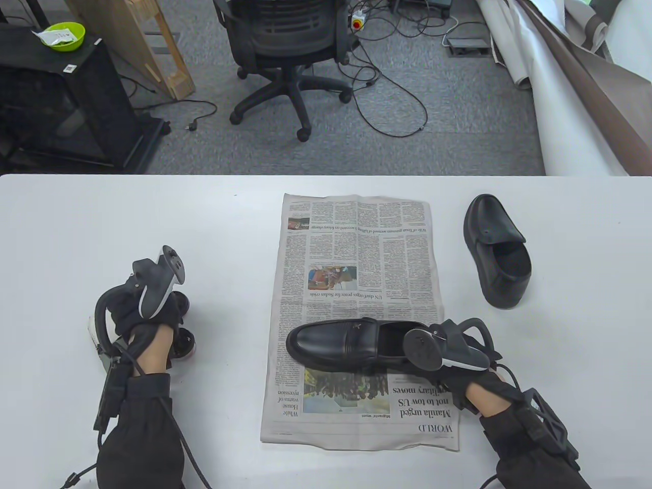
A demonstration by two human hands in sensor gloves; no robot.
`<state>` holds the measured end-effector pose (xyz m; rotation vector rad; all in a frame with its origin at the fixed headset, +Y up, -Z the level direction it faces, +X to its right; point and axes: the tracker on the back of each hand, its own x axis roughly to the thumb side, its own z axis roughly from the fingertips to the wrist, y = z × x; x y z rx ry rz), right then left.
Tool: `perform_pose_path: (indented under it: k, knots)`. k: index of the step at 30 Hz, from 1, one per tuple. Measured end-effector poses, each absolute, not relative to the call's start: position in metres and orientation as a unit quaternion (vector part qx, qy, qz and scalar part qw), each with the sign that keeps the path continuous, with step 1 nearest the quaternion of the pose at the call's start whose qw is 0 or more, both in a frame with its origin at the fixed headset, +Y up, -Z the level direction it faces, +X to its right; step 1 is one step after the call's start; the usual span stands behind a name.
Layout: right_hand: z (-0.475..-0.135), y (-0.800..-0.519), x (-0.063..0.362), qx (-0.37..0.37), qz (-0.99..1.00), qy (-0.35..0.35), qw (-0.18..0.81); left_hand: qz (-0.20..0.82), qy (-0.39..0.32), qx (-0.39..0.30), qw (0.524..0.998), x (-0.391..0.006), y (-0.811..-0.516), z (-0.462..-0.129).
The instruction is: Dip and apply built-in sponge shoe polish on shoes
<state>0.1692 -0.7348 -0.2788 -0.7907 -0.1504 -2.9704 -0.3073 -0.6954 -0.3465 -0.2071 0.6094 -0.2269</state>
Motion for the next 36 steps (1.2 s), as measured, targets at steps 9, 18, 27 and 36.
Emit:
perform_pose_path:
  k: [9, 18, 27, 36]
  knots:
    - [-0.279, -0.735, 0.169, -0.257, -0.965, -0.049, 0.032, -0.117, 0.288, -0.115, 0.943, -0.308, -0.710, -0.365]
    - [-0.279, -0.735, 0.169, -0.257, -0.965, -0.050, 0.031, -0.117, 0.290, -0.152, 0.937, -0.301, -0.718, -0.375]
    - [-0.278, -0.735, 0.169, -0.256, -0.965, -0.048, 0.035, -0.116, 0.307, -0.165, 0.930, -0.302, -0.717, -0.371]
    - [-0.277, -0.734, 0.168, -0.257, -0.965, -0.039, 0.045, -0.121, 0.272, -0.062, 0.953, -0.272, -0.659, -0.334]
